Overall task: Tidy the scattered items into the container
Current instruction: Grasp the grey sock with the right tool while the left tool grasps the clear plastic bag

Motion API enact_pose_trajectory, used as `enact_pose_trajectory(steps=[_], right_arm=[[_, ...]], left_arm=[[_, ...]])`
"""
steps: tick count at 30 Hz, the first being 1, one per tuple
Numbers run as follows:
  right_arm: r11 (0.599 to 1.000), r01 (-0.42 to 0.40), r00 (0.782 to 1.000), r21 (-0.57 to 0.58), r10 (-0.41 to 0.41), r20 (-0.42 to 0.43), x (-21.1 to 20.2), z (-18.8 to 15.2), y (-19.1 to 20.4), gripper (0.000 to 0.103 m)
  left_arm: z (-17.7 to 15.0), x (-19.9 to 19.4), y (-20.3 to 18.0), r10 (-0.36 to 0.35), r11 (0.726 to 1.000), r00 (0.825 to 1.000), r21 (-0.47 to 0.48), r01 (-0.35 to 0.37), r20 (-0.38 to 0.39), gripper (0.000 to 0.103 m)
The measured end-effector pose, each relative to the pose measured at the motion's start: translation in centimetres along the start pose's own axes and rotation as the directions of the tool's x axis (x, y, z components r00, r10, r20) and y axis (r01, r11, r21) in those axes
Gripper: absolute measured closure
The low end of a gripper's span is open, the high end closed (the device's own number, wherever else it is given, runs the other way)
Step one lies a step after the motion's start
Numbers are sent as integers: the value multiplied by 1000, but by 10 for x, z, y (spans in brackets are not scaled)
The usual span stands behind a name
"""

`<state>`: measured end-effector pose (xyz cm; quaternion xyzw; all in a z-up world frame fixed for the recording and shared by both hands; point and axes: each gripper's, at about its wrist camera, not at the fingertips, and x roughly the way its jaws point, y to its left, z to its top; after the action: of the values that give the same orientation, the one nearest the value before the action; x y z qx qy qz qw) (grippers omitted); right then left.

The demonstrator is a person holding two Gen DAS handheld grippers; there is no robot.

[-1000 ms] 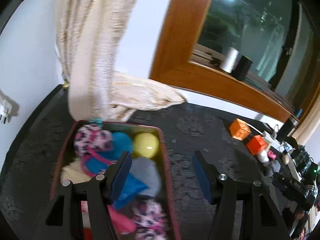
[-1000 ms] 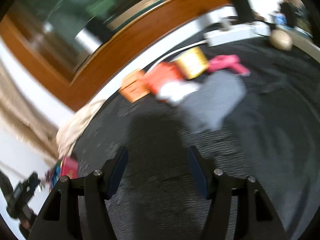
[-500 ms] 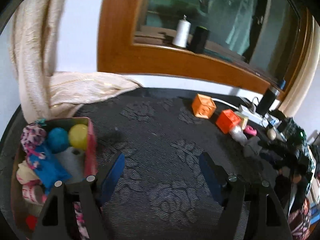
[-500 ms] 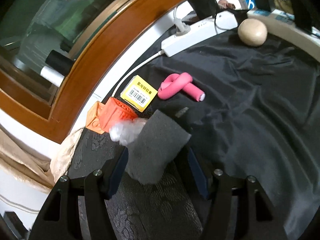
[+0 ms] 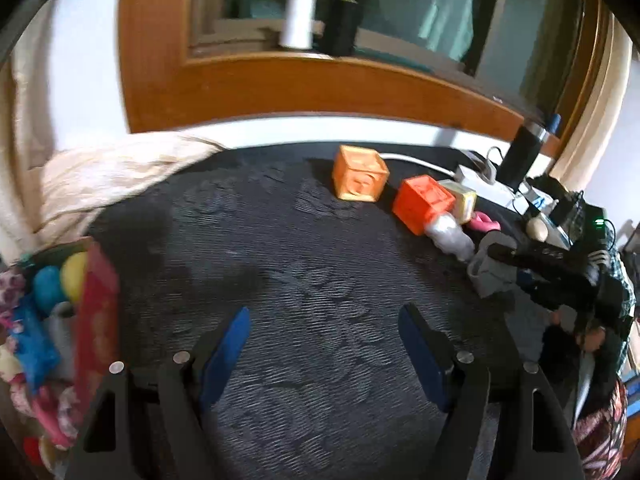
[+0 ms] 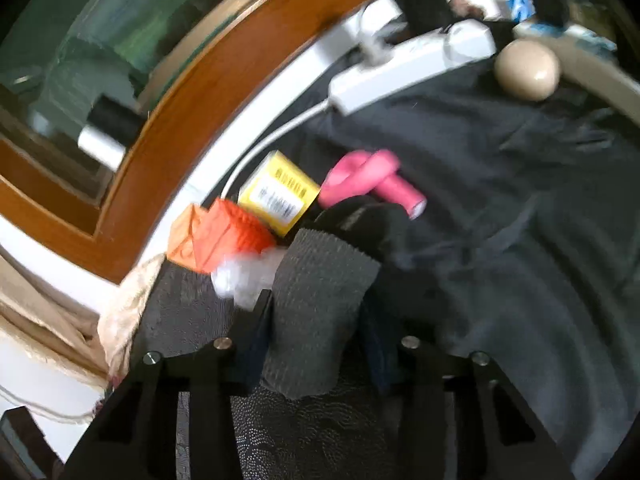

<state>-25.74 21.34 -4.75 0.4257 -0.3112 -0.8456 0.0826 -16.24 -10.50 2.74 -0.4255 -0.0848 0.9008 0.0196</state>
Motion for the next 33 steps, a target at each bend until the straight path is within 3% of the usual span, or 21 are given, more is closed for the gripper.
enact_pose_trajectory(steps=[5,10,14,20,27,33], right_arm=[[999,24,994,41,-28,109,-33,7,-18,58],[995,78,987,64,-86,137,-44,11,-27,58],[995,81,985,54,-89,149,-51,13,-24,58],[997,60,990,54,-67,124,-50,12,-22,58],[997,55,991,51,-61,117,-49,9,-20,58],[996,68,990,56,-74,120,-48,10,-22,58]], left_arm=[[12,47,-41,-67,998,994,-1,67,-83,25],[23,89,-84,-104,994,985,4,105,-140,25],[35,114,-105,-96,995,984,-2,97,-153,25],[55,143,-117,-66,998,986,-35,61,-153,25],[62,165,-121,-88,994,978,-84,74,-187,25],[69,170,-121,-92,991,984,-110,75,-151,25]])
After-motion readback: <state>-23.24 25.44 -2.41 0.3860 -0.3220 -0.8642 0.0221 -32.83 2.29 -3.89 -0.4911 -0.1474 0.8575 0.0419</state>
